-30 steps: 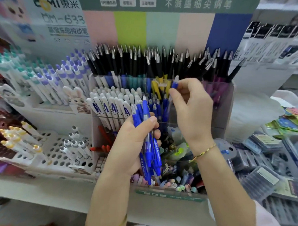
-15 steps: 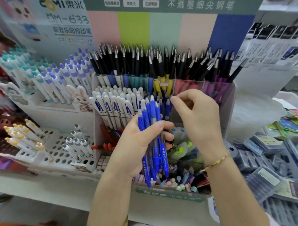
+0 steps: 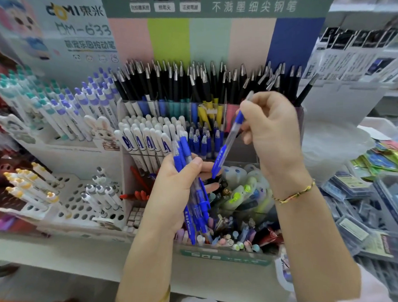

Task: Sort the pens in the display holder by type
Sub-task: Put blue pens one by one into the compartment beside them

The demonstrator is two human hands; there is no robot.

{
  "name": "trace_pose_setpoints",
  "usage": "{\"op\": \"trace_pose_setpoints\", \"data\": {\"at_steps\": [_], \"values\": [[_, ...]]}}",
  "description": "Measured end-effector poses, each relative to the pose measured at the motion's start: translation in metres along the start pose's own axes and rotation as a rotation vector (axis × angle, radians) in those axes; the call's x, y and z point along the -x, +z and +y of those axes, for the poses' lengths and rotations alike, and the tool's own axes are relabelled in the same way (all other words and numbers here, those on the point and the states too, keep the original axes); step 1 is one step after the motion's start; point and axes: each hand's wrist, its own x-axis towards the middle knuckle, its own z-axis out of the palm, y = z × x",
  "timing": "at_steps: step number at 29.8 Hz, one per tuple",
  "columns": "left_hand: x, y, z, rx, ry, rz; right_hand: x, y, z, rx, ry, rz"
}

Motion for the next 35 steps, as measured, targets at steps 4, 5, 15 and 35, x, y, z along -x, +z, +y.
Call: {"op": "trace_pose_setpoints", "data": {"at_steps": [4,5,15,35], "values": [[0.001,-0.004,0.001,-0.020,0.028,0.055,-0.005,0.001,0.004,0.058,-0.190,0.134],[0.001,-0.004,0.001,-0.028,0.033,0.064,-0.004,0.002,0.006,0.090,-0.218,0.146],[-0.002,-0.002,0.001,0.038,0.015,-0.004,0.013,0.019,0.041,0.550,-0.272,-0.083],[-0.005,0.009,0.003,-0.089,0.064,-0.122,0.010,0.007,0.006,0.300,0.127,-0.388]]}}
